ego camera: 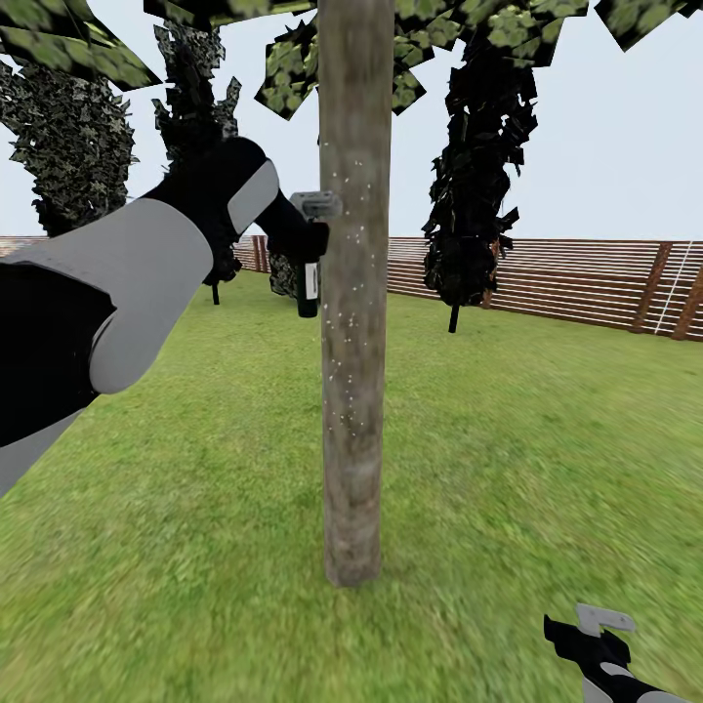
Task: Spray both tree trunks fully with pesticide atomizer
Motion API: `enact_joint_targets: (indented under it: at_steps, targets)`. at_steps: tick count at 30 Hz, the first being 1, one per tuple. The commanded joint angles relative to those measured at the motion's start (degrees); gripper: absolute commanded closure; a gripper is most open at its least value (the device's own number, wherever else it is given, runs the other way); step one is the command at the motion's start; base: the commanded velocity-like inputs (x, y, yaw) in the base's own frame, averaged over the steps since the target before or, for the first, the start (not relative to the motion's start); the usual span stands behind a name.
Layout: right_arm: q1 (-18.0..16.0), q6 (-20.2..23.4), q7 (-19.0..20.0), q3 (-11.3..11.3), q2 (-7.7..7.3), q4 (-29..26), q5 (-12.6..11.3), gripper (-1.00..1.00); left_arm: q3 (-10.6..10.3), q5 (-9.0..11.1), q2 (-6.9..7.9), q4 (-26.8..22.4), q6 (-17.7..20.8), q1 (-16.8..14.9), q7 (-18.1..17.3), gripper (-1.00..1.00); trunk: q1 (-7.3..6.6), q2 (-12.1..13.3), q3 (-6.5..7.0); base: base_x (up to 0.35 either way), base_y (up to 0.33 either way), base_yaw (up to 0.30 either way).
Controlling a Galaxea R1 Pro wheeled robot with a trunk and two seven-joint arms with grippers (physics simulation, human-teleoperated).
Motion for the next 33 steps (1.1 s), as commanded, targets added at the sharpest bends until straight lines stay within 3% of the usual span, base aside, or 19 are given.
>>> enact_joint_targets:
  at_steps: [1,4,10,13,14,17,28,33]
  targets:
    - [0.0,0.0,0.0,0.0,0.0,0.0,0.0,-1.0,0.0,0.0,0.0,0.0,0.0,0.0,-1.4,1.0,0.0,0.0,0.0,0.0,0.0,0.0]
    - [0.0,0.0,0.0,0.0,-0.01,0.0,0.0,-1.0,0.1,0.0,0.0,0.1,-0.1,0.1,-4.8,1.0,0.0,0.0,0.0,0.0,0.0,0.0]
    - [0.0,0.0,0.0,0.0,-0.01,0.0,0.0,-1.0,0.1,-0.4,0.0,0.4,-0.6,0.2,-6.3,1.0,0.0,0.0,0.0,0.0,0.0,0.0]
    - [0.0,-0.1,0.0,0.0,0.0,0.0,0.0,-1.0,0.2,-3.8,0.49,3.7,-1.0,0.2,-6.3,1.0,0.0,0.0,0.0,0.0,0.0,0.0]
    - [0.0,0.0,0.0,0.0,0.0,0.0,0.0,-1.0,0.2,-5.8,1.37,4.9,-1.7,0.3,-6.3,1.0,0.0,0.0,0.0,0.0,0.0,0.0]
    - [0.0,0.0,0.0,0.0,0.0,0.0,0.0,-1.0,0.2,-7.6,2.2,6.0,-2.5,0.3,-6.4,1.0,0.0,0.0,0.0,0.0,0.0,0.0]
    - [0.0,0.0,0.0,0.0,-0.01,0.0,0.0,-1.0,0.0,-7.9,2.03,4.9,-4.5,0.4,-6.4,1.0,0.0,0.0,0.0,0.0,0.0,0.0]
    - [0.0,0.0,0.0,0.0,-0.02,0.0,0.0,-1.0,0.2,-7.9,2.11,-1.4,-4.3,0.4,-6.3,1.0,0.0,0.0,0.0,0.0,0.0,0.0]
